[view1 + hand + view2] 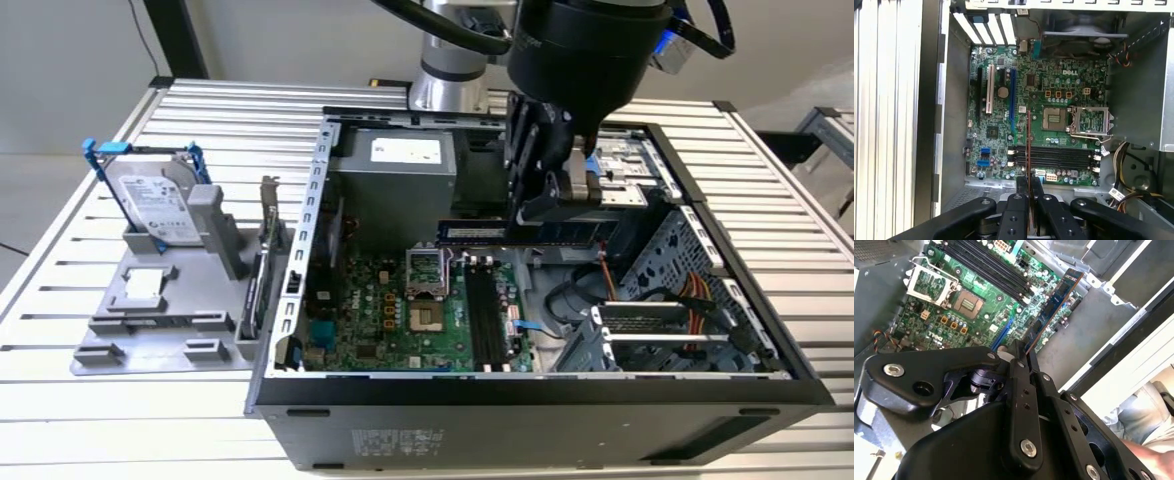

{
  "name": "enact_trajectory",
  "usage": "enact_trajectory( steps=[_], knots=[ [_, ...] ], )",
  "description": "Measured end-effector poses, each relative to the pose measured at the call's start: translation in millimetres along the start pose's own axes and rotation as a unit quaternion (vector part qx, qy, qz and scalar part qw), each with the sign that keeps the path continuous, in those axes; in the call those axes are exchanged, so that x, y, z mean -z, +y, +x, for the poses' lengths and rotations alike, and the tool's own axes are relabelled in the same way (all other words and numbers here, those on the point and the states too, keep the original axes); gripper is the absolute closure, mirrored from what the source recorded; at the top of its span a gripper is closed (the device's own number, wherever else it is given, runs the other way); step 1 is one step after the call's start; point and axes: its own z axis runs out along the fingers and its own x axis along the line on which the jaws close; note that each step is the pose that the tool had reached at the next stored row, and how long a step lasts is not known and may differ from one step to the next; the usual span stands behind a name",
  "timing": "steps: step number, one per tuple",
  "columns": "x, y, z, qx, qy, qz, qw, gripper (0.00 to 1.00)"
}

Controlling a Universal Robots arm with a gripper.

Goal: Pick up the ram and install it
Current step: 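Pick up the ram and move it above insertion slot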

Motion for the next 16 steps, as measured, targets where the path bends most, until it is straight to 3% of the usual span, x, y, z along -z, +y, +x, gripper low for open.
enact_trajectory(
  steps=[8,16],
  knots=[
    [0.2,-0.2,-2.0,0.0,0.0,0.0,1.0,1.0],
    [1.2,-0.6,-15.7,0.0,0.0,0.0,1.0,1.0]
  ],
)
